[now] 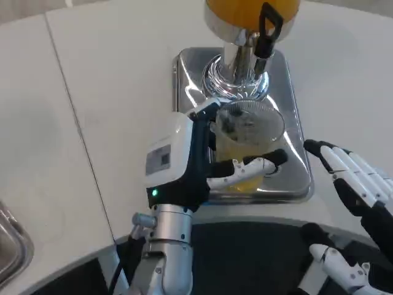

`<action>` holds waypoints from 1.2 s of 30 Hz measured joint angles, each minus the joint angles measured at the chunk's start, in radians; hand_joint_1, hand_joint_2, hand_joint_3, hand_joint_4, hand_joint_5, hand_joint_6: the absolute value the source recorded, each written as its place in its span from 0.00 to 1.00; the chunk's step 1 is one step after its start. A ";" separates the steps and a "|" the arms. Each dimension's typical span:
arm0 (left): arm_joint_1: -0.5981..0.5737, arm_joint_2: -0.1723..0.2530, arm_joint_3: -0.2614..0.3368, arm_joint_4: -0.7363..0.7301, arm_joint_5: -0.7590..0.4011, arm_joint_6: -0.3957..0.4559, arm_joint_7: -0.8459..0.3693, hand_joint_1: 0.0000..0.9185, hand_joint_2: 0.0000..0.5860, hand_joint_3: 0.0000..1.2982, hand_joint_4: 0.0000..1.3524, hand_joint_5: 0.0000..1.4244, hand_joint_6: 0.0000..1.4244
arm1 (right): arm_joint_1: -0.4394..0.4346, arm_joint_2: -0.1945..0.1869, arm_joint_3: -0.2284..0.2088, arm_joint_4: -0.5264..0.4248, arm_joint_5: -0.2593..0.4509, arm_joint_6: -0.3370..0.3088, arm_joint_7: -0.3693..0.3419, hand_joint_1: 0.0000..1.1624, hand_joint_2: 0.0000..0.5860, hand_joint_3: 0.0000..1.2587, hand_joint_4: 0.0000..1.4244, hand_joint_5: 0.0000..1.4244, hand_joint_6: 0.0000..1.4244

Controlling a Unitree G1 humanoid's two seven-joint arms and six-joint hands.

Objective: Grasp the cup under the faucet to collect the drink, then remove the cup.

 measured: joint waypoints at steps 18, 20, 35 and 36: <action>0.050 0.099 0.090 -0.120 -0.007 0.034 -0.045 0.82 0.00 0.91 0.82 1.00 1.00 | -0.001 0.003 0.008 -0.034 0.005 0.021 0.006 0.18 0.85 0.00 0.00 0.02 0.06; 0.063 0.128 0.112 -0.139 -0.020 0.031 -0.057 0.83 0.00 0.91 0.82 1.00 1.00 | -0.005 0.003 0.009 -0.032 0.003 0.021 0.006 0.18 0.85 0.00 0.00 0.02 0.06; 0.247 0.277 0.239 -0.348 -0.115 -0.031 -0.178 0.85 0.00 0.90 0.82 1.00 1.00 | -0.032 -0.046 -0.041 -0.009 -0.026 -0.008 0.006 0.17 0.85 0.00 0.00 0.00 0.04; 0.252 0.279 0.240 -0.354 -0.115 -0.035 -0.180 0.85 0.00 0.90 0.82 1.00 1.00 | -0.030 -0.047 -0.042 -0.009 -0.026 -0.009 0.006 0.17 0.85 0.00 0.00 0.00 0.03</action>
